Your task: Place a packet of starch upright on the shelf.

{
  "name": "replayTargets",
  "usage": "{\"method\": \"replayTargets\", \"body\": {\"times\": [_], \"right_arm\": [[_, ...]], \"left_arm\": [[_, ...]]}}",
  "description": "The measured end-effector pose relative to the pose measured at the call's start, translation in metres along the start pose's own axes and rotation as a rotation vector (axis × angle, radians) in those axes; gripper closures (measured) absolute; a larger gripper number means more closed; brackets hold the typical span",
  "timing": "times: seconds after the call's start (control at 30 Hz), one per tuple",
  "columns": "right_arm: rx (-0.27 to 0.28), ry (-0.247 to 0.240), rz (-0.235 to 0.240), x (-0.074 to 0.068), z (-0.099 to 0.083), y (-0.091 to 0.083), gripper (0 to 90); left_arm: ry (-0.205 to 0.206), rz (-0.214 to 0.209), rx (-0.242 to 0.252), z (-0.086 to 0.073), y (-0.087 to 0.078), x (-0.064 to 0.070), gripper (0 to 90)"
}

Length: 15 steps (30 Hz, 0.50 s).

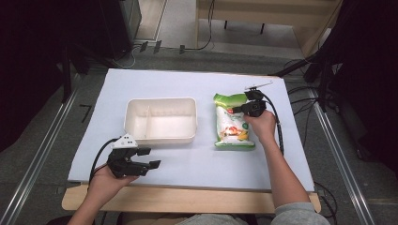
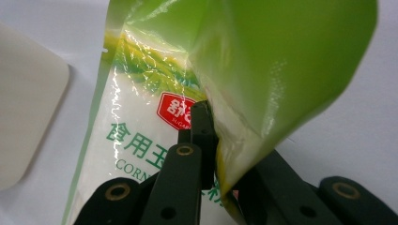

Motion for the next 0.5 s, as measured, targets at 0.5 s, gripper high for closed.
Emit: {"method": "replayTargets", "body": {"times": [0.5], "right_arm": [[0.073, -0.091, 0.044, -0.043, 0.003, -0.044, 89.1]], "left_arm": [[-0.005, -0.004, 0.006, 0.002, 0.000, 0.000, 34.4]]}}
Point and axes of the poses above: each handheld gripper's, and its own axes: y roughly forward along the jaws, z roughly out of its top, x roughly to its right, the point moved 9 cm from there along y, roughly forward along the jaws, and after that the axes turned 13 degrees about z, right-handed, at the moved point
